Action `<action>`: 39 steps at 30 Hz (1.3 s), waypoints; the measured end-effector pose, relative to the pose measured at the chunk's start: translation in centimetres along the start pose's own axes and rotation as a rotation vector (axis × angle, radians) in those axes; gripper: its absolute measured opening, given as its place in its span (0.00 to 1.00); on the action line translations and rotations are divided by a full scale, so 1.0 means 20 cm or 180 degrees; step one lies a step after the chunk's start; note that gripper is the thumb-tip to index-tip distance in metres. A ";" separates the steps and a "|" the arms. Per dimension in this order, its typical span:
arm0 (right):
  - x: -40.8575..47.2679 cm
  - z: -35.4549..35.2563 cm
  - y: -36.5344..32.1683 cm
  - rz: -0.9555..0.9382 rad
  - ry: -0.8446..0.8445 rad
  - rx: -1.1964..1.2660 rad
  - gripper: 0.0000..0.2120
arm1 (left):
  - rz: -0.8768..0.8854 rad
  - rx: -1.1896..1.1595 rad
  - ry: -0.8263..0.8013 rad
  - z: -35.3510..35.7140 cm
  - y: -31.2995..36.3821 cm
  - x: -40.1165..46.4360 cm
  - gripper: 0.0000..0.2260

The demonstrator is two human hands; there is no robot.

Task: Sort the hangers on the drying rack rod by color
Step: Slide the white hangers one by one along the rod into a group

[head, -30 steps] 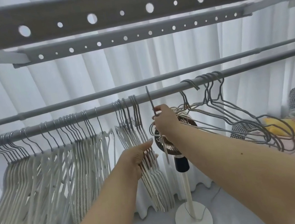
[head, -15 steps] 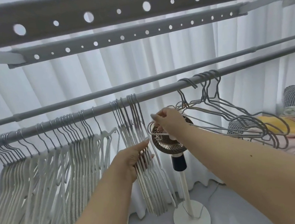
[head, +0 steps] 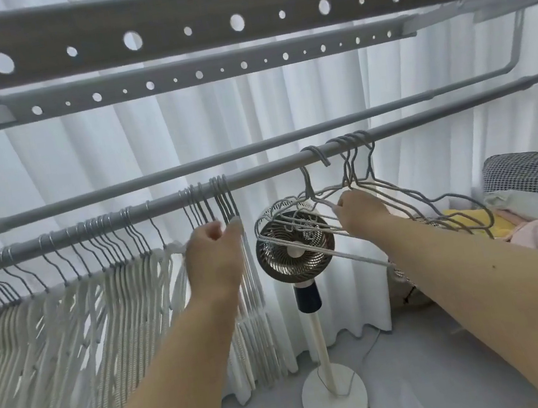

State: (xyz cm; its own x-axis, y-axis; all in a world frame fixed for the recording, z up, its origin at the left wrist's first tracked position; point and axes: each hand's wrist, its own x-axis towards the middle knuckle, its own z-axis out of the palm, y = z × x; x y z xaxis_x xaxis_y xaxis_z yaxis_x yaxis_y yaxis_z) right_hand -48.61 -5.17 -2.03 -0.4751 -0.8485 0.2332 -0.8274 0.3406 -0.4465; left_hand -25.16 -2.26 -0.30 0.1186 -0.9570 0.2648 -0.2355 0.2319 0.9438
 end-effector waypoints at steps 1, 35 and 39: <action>0.00 -0.01 -0.02 0.0112 -0.0305 0.0401 0.12 | -0.0010 -0.0200 -0.0260 0.04 0.03 -0.02 0.14; -0.11 -0.14 0.10 -0.0266 -0.0089 0.0210 0.15 | -0.1467 -0.0960 -0.1377 0.35 -0.04 0.02 0.09; -0.30 -0.16 -0.02 -0.1226 0.0442 0.0627 0.16 | -0.1546 -0.1227 -0.1505 0.32 -0.03 -0.07 0.10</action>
State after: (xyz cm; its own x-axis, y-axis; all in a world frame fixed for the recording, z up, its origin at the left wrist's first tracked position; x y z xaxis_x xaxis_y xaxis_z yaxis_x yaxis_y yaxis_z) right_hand -46.46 1.05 -0.52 -0.1905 -0.8313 0.5221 -0.8854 -0.0842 -0.4572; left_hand -31.31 -2.11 -2.52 -0.3217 -0.9193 -0.2267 0.0996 -0.2710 0.9574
